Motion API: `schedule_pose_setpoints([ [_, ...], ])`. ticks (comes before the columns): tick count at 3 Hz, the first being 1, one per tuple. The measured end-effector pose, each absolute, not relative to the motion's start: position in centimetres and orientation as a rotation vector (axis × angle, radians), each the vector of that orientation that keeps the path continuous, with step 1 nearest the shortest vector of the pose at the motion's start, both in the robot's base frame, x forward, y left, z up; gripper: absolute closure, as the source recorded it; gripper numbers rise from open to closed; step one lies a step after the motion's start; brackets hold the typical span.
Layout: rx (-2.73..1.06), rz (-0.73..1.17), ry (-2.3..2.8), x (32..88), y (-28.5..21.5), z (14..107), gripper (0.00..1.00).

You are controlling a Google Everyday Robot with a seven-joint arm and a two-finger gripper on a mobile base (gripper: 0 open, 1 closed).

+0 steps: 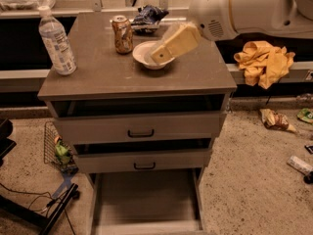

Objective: Place blue plastic bottle into bottom drawer

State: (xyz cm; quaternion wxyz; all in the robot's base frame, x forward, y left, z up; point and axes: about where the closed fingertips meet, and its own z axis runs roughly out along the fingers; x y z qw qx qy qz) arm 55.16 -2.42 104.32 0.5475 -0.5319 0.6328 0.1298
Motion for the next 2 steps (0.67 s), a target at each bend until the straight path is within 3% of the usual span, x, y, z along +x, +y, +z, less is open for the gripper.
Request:
schedule_pose_setpoints([
  [2, -1.238, 0.336, 1.483, 56.5, -0.8, 104.7, 0.0],
])
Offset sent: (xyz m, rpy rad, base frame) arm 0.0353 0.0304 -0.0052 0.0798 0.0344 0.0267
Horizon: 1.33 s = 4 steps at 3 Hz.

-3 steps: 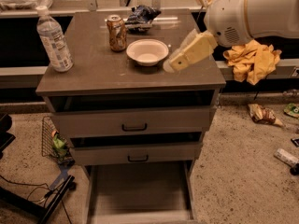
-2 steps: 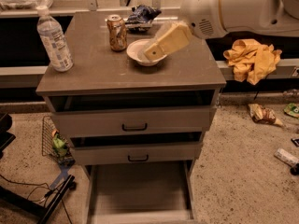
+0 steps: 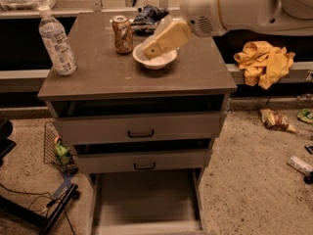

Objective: Place blue plastic bottle into bottom drawer

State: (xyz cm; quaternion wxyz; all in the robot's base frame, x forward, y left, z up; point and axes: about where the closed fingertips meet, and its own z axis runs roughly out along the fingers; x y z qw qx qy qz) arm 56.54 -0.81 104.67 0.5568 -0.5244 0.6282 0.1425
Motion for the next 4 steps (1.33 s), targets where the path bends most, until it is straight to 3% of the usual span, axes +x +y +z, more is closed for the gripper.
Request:
schedule_pose_setpoints([
  [2, -1.146, 0.594, 1.45, 64.6, 10.4, 99.5, 0.0],
  [3, -1.098, 0.75, 1.403, 67.7, 17.2, 97.0, 0.0],
  [4, -1.077, 0.826, 1.387, 68.9, 21.0, 95.5, 0.0],
])
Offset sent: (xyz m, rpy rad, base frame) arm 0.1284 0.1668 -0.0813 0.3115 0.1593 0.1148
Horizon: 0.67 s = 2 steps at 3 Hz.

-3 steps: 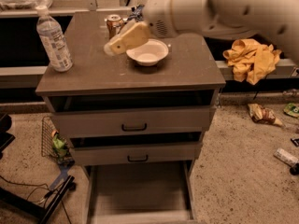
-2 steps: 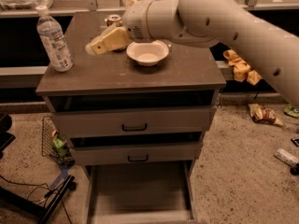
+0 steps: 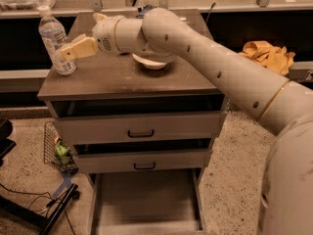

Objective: Place blue plastic bottle into bottom drawer

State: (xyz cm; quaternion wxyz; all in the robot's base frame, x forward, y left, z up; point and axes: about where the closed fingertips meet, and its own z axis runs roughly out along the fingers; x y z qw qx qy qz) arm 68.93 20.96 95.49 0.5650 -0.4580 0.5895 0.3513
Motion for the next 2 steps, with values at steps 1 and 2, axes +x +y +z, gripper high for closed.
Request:
schedule_pose_setpoints([
  [1, -1.064, 0.876, 1.382, 71.5, 26.0, 93.3, 0.02],
  [2, -1.046, 0.904, 1.375, 72.8, 28.8, 92.2, 0.26],
])
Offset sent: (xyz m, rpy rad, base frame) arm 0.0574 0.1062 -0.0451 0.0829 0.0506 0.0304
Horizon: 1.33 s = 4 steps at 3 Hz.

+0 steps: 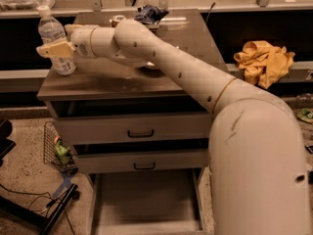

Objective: Place blue plastic bottle into bottom drawer

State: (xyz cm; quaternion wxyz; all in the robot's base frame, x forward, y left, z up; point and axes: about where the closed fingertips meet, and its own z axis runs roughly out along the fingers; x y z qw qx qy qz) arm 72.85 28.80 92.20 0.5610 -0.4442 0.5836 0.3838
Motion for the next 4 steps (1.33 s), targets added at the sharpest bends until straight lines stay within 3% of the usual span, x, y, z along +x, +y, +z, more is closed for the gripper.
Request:
schedule_pose_setpoints([
  [3, -1.056, 0.915, 1.371, 72.4, 29.5, 92.2, 0.95],
  [4, -1.06, 0.887, 1.353, 71.5, 28.5, 94.3, 1.0],
])
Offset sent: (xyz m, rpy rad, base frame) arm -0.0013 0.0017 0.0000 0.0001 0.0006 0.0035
